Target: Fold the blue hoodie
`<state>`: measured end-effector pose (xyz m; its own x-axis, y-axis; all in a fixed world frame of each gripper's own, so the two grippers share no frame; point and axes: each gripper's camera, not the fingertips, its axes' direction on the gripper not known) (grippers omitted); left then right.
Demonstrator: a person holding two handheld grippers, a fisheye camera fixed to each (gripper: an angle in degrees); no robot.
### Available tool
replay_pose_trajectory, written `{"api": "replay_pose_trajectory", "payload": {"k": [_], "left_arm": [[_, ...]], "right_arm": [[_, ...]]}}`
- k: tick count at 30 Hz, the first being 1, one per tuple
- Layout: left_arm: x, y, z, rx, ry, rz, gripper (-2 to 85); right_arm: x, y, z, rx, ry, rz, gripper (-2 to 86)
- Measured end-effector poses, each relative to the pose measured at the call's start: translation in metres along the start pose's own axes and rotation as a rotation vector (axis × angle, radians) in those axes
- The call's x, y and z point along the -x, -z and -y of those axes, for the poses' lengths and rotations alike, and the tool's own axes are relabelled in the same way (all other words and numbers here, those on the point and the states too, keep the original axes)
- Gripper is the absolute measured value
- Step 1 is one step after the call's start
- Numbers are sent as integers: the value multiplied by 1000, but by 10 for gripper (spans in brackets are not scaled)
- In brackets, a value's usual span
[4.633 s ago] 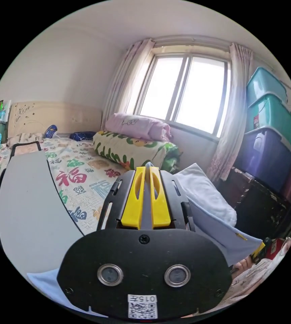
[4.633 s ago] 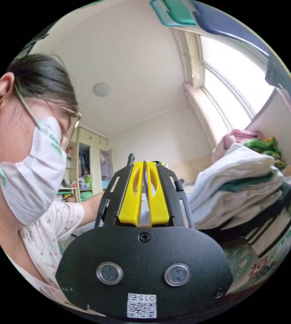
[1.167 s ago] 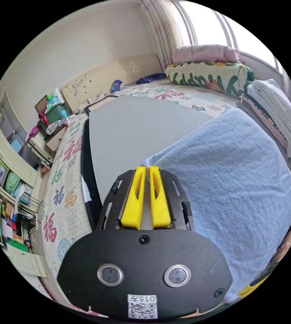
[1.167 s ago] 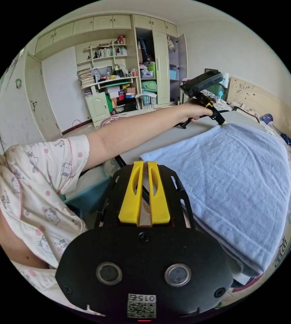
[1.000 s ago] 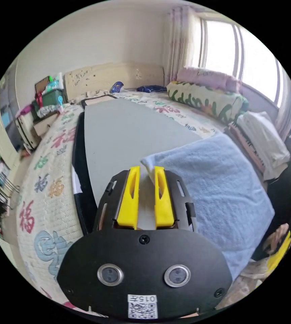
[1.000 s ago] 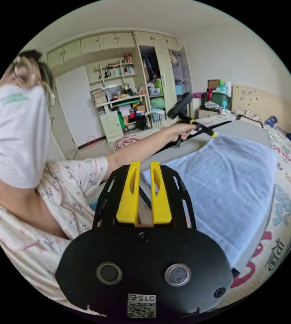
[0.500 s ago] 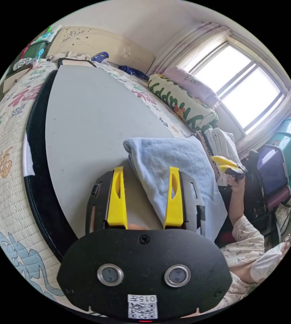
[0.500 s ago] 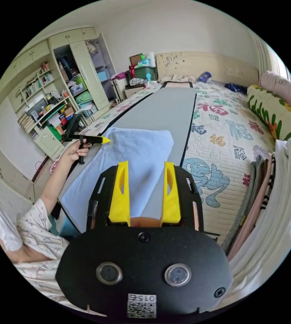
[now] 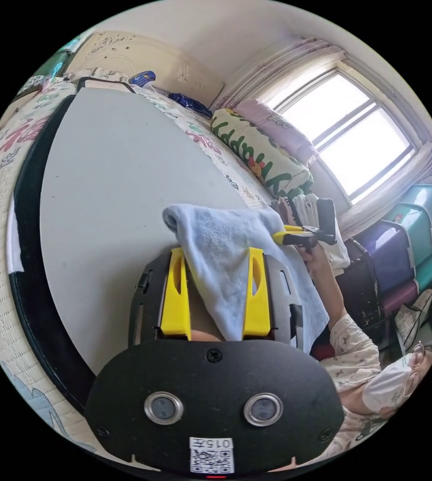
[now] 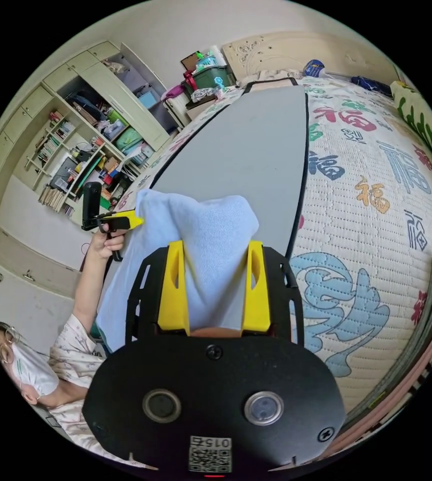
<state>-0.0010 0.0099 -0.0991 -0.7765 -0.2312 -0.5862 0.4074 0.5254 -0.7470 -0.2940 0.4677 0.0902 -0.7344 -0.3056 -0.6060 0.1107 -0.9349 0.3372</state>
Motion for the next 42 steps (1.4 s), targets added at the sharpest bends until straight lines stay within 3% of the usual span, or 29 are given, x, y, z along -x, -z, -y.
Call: {"api": "replay_pose_trajectory", "payload": {"k": [6,12,19,33,42], "left_arm": [[25,-19,-39,4,12,-73,112],[-25,8,-109,-146,-187,11,99],[-107,61,-229,-376,-341,166,97],[-163,148,-460,-756,-339,249,90],[-164,157,-615,-833,-419,468,87]], "right_arm": [[10,-34,-32,-40,36,1,142],[65,-16,-103,-185,146,-39,133],[175,40,-186,-299,285,-80,131],[411,110,-373,-412,546,-165,130],[420,65,-529,-387,753,129,130]]}}
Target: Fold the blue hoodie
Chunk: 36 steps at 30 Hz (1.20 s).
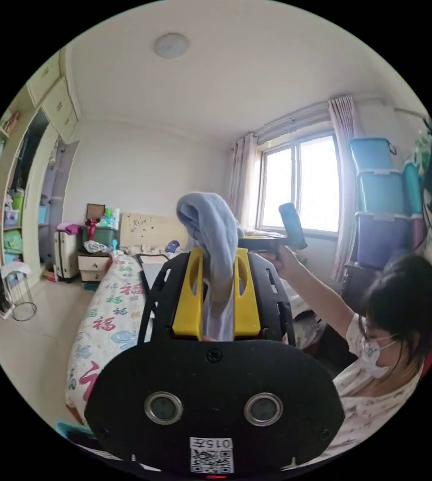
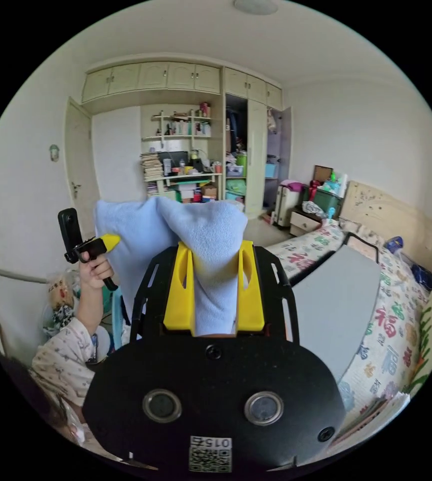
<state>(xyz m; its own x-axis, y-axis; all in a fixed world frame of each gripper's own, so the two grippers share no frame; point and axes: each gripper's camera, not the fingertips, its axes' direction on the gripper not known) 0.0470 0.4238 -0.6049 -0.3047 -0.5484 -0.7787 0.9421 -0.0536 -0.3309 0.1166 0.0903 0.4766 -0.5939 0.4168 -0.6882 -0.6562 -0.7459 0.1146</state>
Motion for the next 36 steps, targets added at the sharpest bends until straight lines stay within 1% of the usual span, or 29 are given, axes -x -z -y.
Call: {"api": "replay_pose_trajectory", "payload": {"k": [2,3,5,7,11,12,14,15,17,18,20,21,22,23,25,26,28,30,32,33,34,35,36], "left_arm": [[-18,45,-44,-36,-60,80,86],[-23,56,-56,-48,-69,99,86],[-41,98,-102,-100,-79,177,85],[-52,125,-134,-141,-66,238,84],[-56,165,-194,-221,17,376,84],[-52,168,-202,-228,37,397,84],[-23,175,-233,-237,157,483,83],[-12,175,-241,-235,195,506,83],[40,173,-277,-196,366,617,84],[57,171,-285,-176,410,646,84],[134,163,-324,-73,638,816,87],[153,159,-333,-29,681,869,90],[185,152,-352,31,809,991,96],[202,143,-363,51,837,1087,106],[213,125,-367,71,818,1151,116],[220,112,-367,72,807,1149,118],[235,88,-367,90,797,1106,115],[254,59,-367,135,791,1051,111],[281,21,-373,188,799,954,104],[288,14,-376,193,809,927,102],[298,0,-381,192,830,864,93],[305,-12,-384,177,839,805,85],[306,-17,-385,163,837,782,81]], "right_arm": [[42,-6,-50,-30,85,128,129],[53,-7,-63,-39,107,166,129],[92,-17,-109,-54,168,329,129],[120,-27,-139,-48,205,441,129],[178,-71,-187,32,267,673,127],[184,-81,-191,53,269,701,127],[206,-131,-209,165,274,765,128],[211,-146,-214,195,277,766,128],[232,-213,-234,329,267,731,128],[238,-233,-238,369,259,713,128],[259,-316,-262,536,243,578,130],[263,-333,-271,571,240,537,130],[267,-355,-291,626,245,450,123],[266,-358,-308,628,256,371,110],[258,-335,-332,578,293,299,85],[248,-313,-348,542,331,279,87],[225,-275,-366,495,356,281,88],[189,-234,-377,460,321,311,82],[119,-170,-382,387,175,410,57],[98,-150,-382,355,127,451,43],[54,-104,-383,253,33,534,15],[11,-51,-385,125,-47,592,8],[-10,-23,-386,67,-89,597,5]]}}
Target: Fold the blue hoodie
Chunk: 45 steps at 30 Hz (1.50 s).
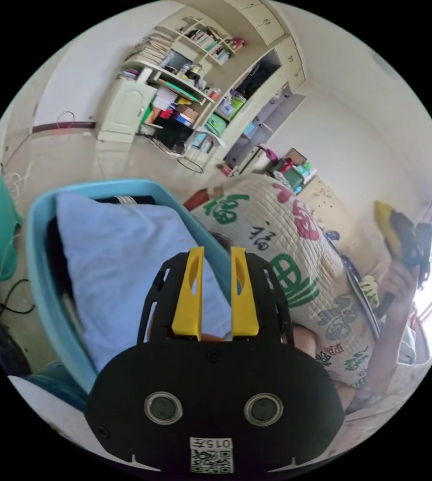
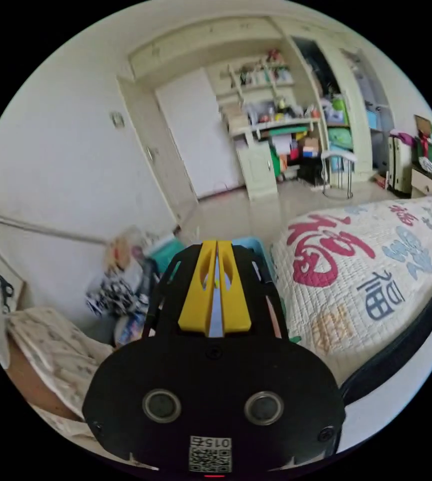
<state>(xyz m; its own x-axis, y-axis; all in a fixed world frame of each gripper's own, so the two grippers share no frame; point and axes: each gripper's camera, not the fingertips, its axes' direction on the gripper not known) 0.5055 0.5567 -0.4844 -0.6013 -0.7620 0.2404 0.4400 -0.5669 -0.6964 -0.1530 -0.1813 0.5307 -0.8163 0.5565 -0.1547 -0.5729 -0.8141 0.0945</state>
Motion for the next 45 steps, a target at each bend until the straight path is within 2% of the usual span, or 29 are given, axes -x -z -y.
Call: {"api": "replay_pose_trajectory", "payload": {"k": [2,5,8,13,15,17,18,20,21,23,26,27,29,30,32,34,35,37,40,45], "left_arm": [[-11,-15,2,-8,-12,-54,72],[-29,-24,12,-4,-53,-102,62],[-49,-24,26,-22,-109,-146,57],[-61,-29,43,13,-130,-230,35],[-63,-27,50,27,-131,-238,12],[-73,-19,65,42,-162,-373,-1],[-77,-17,69,43,-174,-427,-3],[-105,-7,85,38,-165,-583,-8],[-114,-4,88,33,-166,-608,-8],[-162,4,95,9,-204,-698,-9],[-220,3,97,9,-218,-794,-9],[-230,2,96,11,-204,-814,-9],[-264,-6,88,9,-113,-900,-9],[-271,-8,86,1,-83,-908,-9],[-295,-19,79,-2,12,-859,-9],[-306,-27,77,31,52,-817,-9],[-304,-32,76,50,111,-796,-9],[-299,-33,78,56,178,-851,-9],[-302,-30,86,68,184,-867,-9],[-301,-22,97,42,201,-859,-10]], "right_arm": [[9,138,-16,-277,-72,-46,-1],[53,274,-51,-583,-21,-169,-4],[89,360,-81,-802,35,-282,-5],[69,436,-83,-856,23,-310,-6],[52,459,-74,-853,26,-436,-6],[9,493,-64,-830,-8,-565,-6],[-3,499,-60,-807,-14,-601,-6],[-59,503,-39,-634,-75,-887,-6],[-74,499,-34,-579,-77,-969,-6],[-144,471,-13,-293,-50,-1309,-6],[-252,456,-6,-25,-81,-1633,-6],[-273,456,-7,22,-96,-1684,-6],[-360,447,-12,289,-133,-1830,-7],[-378,443,-14,330,-133,-1869,-7],[-441,415,-29,531,-32,-2009,-9],[-479,401,-40,665,36,-2100,-10],[-496,410,-36,677,0,-2111,-10],[-516,416,-38,740,37,-2114,-10],[-550,424,-36,840,22,-2069,-10],[-583,439,-34,894,-5,-1967,-10]]}}
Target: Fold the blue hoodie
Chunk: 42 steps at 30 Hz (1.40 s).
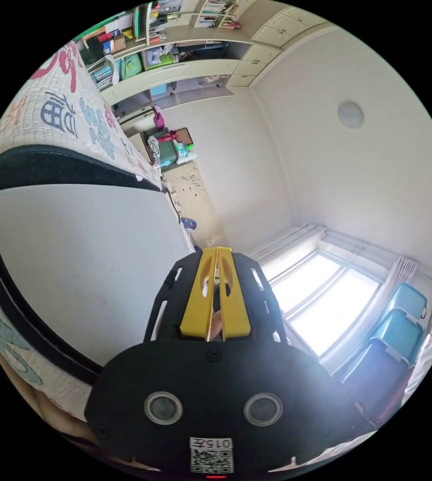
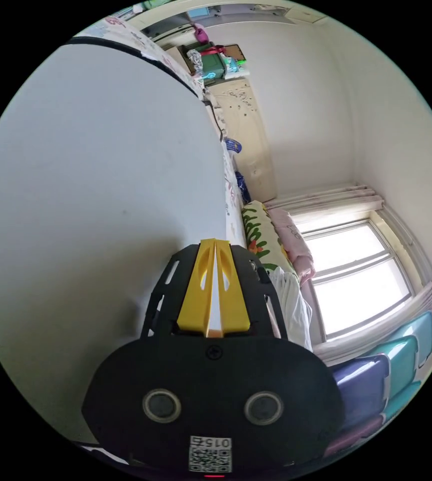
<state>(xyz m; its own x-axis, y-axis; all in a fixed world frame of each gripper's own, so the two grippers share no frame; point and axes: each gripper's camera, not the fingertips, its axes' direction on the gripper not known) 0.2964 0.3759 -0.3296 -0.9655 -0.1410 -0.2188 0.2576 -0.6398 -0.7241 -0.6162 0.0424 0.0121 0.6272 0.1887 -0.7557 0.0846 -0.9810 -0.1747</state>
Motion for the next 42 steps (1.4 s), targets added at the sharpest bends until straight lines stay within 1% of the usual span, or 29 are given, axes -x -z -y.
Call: {"api": "replay_pose_trajectory", "payload": {"k": [7,14,32,42], "left_arm": [[-7,-2,9,-18,22,-22,-9],[-20,-9,13,-36,13,-24,-9],[-44,-40,12,-37,22,-51,-9],[-53,-59,13,-31,28,-65,-9]], "right_arm": [[-24,-35,4,41,-29,-49,-10],[-56,-54,2,40,-24,-51,-10],[-127,-68,-32,33,-13,-49,-11],[-149,-66,-55,27,-8,-47,-11]]}}
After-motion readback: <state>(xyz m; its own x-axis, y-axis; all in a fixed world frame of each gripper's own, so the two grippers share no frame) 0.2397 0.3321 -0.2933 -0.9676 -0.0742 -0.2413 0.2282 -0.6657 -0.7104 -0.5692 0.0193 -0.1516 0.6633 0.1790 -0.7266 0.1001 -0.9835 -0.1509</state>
